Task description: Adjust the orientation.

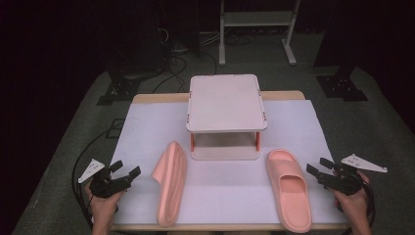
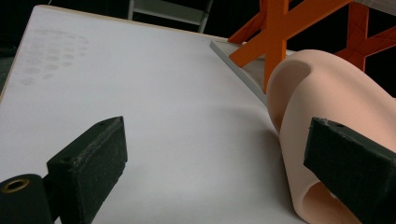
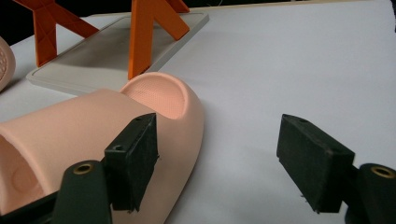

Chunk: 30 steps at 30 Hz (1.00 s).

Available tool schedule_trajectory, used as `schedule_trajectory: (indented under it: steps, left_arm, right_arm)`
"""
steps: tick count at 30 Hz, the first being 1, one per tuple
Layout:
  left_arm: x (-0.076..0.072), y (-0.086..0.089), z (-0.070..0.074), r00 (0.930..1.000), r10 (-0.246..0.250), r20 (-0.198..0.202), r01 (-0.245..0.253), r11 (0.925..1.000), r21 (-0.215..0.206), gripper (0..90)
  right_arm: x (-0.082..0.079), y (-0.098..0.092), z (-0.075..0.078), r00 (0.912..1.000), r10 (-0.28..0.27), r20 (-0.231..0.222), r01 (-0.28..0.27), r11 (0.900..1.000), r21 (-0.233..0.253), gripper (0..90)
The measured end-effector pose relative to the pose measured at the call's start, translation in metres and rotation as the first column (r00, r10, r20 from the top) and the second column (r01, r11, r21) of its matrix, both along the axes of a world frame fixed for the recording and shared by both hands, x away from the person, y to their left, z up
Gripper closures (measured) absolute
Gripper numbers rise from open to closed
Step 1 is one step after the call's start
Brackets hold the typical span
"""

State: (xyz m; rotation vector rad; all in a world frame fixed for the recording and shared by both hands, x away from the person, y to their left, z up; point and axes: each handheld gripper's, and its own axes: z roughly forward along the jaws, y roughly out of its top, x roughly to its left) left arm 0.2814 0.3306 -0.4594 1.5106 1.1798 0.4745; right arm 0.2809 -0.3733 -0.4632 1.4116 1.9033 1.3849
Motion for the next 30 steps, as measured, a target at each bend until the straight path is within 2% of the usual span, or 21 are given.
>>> schedule_trajectory:
  steps: [14, 17, 25, 30]
  left_arm:
    - [-0.005, 0.0, -0.001, 1.0, -0.006, 0.007, 0.006, 0.9999, 0.01, 5.8]
    - [-0.006, 0.0, -0.002, 0.9999, -0.007, 0.008, 0.007, 1.0, 0.001, 5.8]
    - [-0.011, -0.013, -0.001, 0.9997, -0.026, 0.005, 0.026, 0.9993, 0.027, 5.8]
    - [-0.015, -0.021, -0.004, 0.9985, -0.05, -0.02, 0.051, 0.9977, 0.046, 5.8]
  right_arm:
    - [0.0, 0.003, 0.003, 0.9999, -0.001, 0.012, 0.001, 1.0, -0.004, 28.6]
    - [0.0, 0.004, 0.003, 0.9999, 0.003, 0.012, -0.003, 1.0, -0.005, 28.6]
    - [0.001, 0.004, 0.002, 0.9998, 0.007, 0.017, -0.007, 1.0, 0.0, 28.6]
    - [0.0, 0.0, 0.003, 0.9997, -0.005, 0.026, 0.004, 1.0, 0.017, 28.7]
